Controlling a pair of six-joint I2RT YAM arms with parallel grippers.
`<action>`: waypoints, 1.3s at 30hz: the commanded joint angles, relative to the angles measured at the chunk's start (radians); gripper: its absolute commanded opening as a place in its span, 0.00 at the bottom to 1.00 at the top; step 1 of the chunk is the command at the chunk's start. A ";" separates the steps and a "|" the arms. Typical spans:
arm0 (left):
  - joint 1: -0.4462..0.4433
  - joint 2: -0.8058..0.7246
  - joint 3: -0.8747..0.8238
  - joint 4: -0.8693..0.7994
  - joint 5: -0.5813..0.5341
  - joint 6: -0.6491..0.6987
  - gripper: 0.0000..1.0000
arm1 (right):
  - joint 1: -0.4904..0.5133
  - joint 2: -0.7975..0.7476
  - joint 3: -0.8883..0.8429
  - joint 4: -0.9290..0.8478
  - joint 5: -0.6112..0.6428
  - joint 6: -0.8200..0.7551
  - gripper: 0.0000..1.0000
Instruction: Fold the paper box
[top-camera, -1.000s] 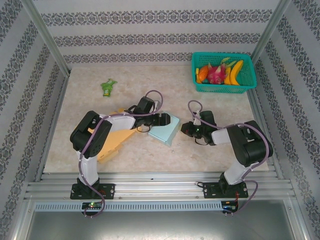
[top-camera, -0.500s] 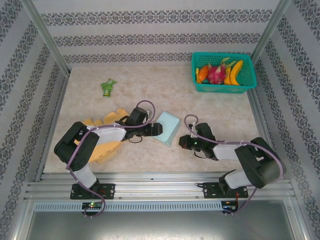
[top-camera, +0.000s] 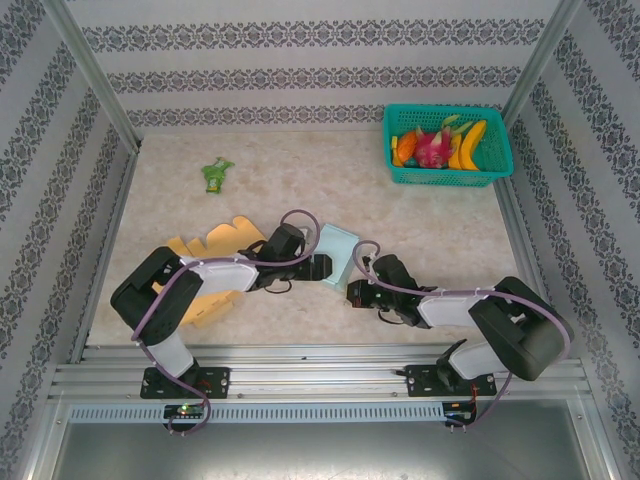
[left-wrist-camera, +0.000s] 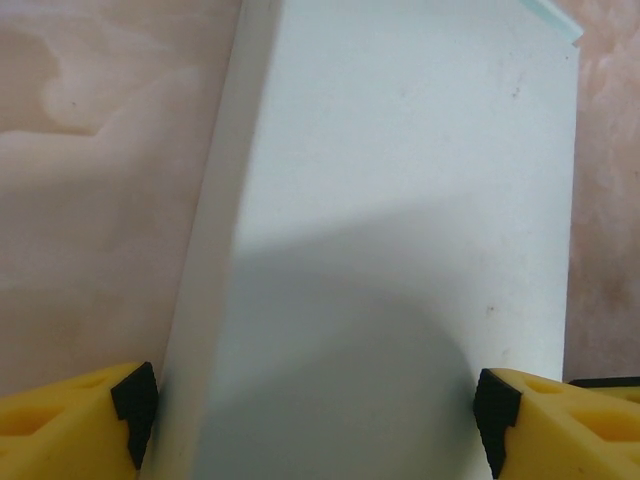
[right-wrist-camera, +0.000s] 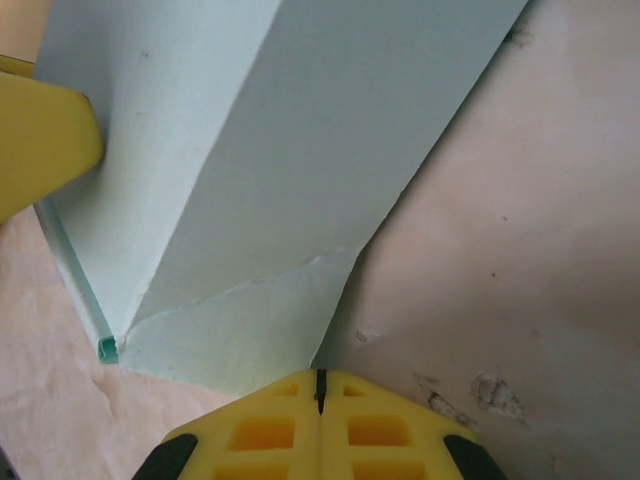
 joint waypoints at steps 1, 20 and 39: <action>-0.034 0.002 -0.025 0.050 -0.022 -0.038 0.84 | 0.032 0.022 0.024 0.024 0.039 0.031 0.01; -0.200 -0.004 -0.138 0.278 -0.118 -0.252 0.82 | 0.195 0.158 0.103 0.368 0.097 0.156 0.00; -0.032 -0.072 -0.107 0.102 -0.078 -0.088 0.85 | 0.024 0.014 -0.043 0.207 0.009 0.096 0.00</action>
